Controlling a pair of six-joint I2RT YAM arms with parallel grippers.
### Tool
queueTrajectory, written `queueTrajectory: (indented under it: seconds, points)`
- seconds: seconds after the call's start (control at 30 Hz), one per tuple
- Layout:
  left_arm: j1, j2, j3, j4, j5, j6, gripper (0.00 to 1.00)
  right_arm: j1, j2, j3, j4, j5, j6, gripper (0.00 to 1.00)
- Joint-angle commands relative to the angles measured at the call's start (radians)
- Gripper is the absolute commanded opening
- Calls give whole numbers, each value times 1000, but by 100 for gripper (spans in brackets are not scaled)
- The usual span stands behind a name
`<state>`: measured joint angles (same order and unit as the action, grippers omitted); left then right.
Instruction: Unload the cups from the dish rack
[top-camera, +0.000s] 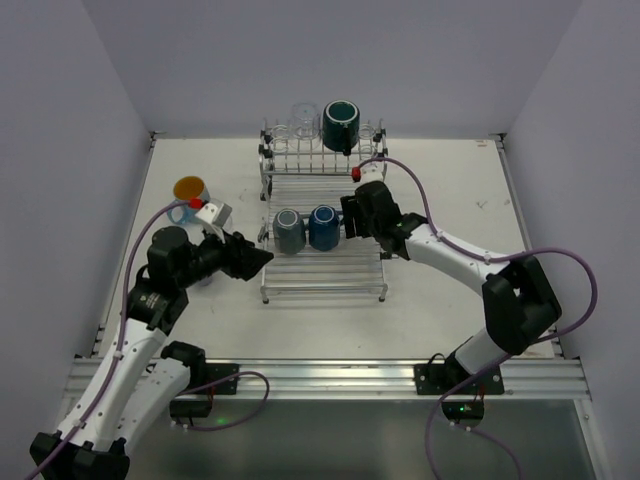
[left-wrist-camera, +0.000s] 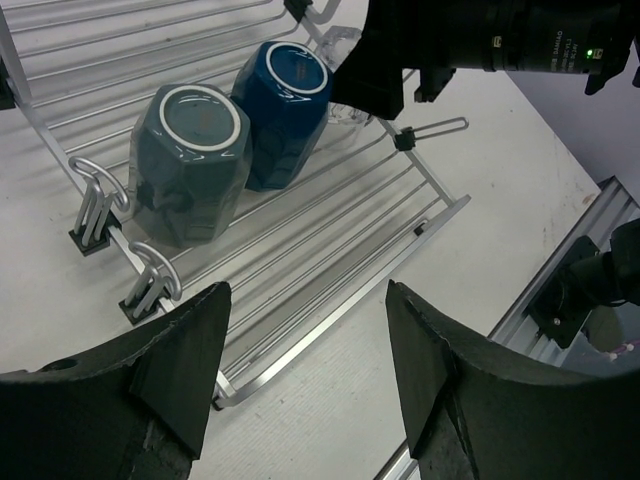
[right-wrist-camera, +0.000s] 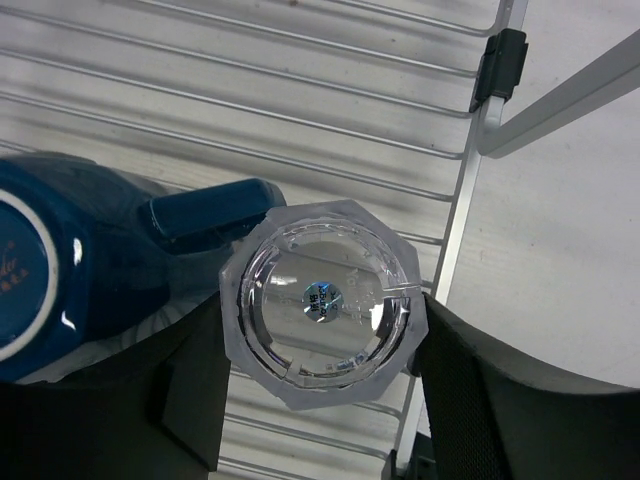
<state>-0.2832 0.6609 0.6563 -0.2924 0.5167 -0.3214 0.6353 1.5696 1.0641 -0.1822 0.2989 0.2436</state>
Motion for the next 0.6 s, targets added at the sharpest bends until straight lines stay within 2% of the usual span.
queueTrajectory:
  seconds: [0.0,0.07,0.17,0.33,0.43,0.57]
  points:
    - [-7,12,-7,62,20,7,68,-5,-29,1,99,39,6,58]
    - [-7,23,-12,76,57,-5,70,-3,-86,-32,147,26,22,42]
    - [-7,45,-20,96,113,-36,70,-5,-192,-104,179,11,45,32]
    - [-7,63,-38,197,219,-148,72,1,-354,-208,201,-20,85,28]
    - [-10,94,-58,298,307,-276,73,1,-494,-275,204,-52,146,22]
    - [-68,134,-102,528,324,-453,73,3,-667,-361,265,-182,328,20]
